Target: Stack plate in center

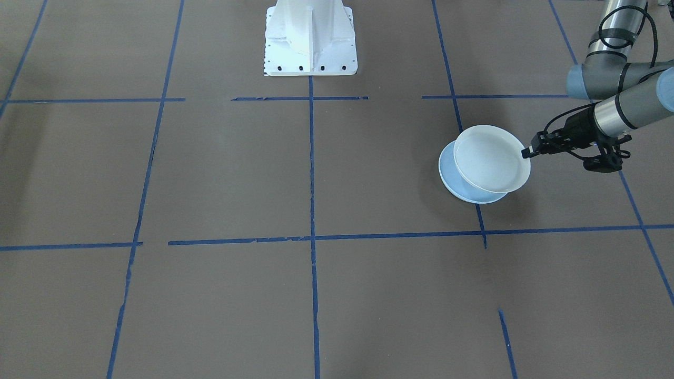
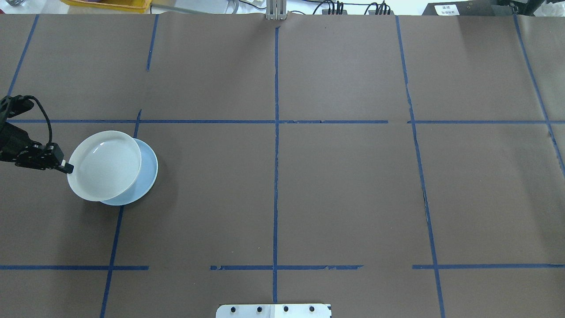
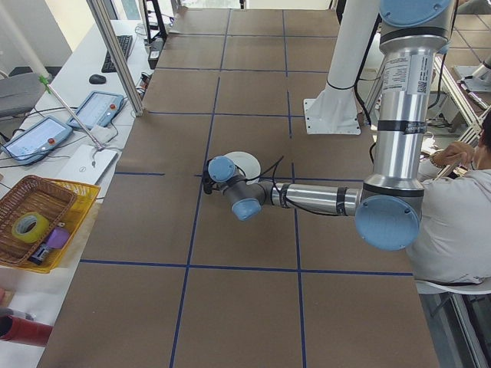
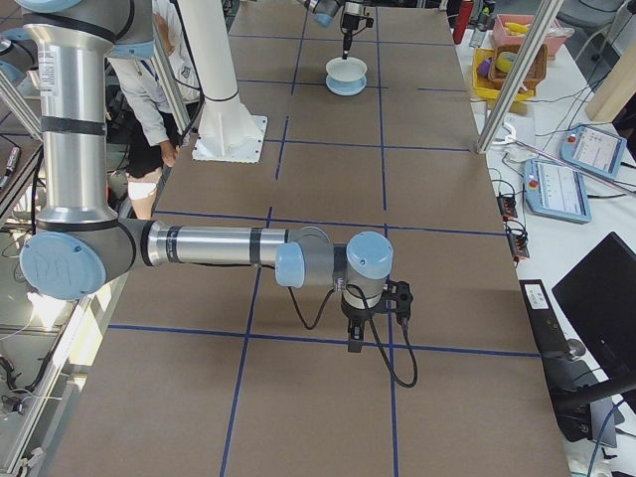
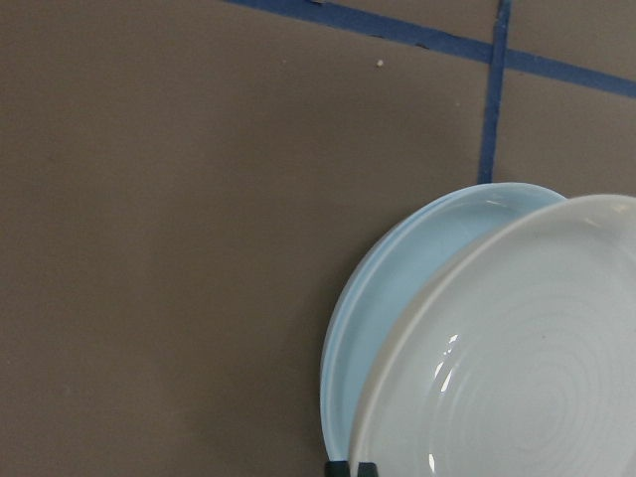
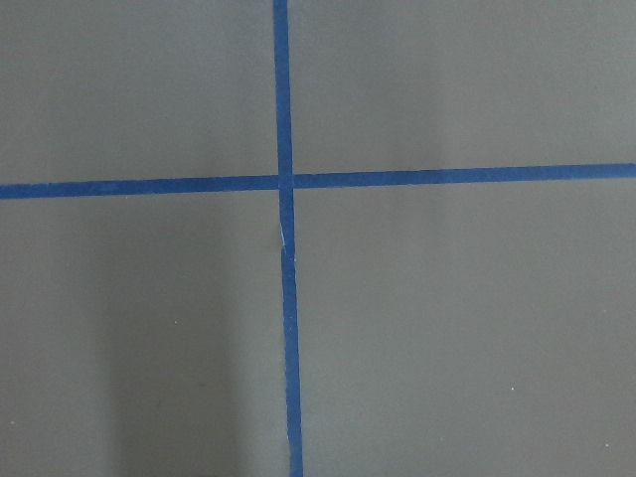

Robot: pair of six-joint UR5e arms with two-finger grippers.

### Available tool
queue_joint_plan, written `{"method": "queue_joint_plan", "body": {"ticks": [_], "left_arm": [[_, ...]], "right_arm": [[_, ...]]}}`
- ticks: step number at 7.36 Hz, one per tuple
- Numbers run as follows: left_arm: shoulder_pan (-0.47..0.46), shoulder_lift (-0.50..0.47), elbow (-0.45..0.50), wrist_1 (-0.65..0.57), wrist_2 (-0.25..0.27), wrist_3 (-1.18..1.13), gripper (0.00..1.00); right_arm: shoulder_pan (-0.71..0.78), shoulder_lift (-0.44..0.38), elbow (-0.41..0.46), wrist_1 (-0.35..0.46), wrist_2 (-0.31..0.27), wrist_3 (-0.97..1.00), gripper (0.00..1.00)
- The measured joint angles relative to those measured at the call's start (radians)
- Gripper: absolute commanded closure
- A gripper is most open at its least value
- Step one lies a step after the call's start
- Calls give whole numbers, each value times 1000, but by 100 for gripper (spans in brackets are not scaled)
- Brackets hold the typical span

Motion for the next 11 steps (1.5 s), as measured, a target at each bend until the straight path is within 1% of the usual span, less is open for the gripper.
{"method": "queue_joint_plan", "body": {"ticks": [3, 4, 5, 9, 10, 11], "left_arm": [[3, -16, 7, 3, 0, -10, 100], [4, -19, 7, 3, 0, -15, 67], [5, -22, 7, 3, 0, -21, 1], [3, -22, 1, 1, -4, -44, 0], [-10, -15, -2, 2, -5, -43, 0], [-44, -9, -4, 6, -5, -37, 0]], "right_arm": [[0, 0, 0, -1, 0, 1, 0], [0, 0, 0, -1, -1, 1, 0], [0, 0, 0, -1, -1, 1, 0], [0, 0, 0, -1, -1, 1, 0], [0, 0, 0, -1, -1, 1, 0], [0, 0, 0, -1, 0, 1, 0]]}}
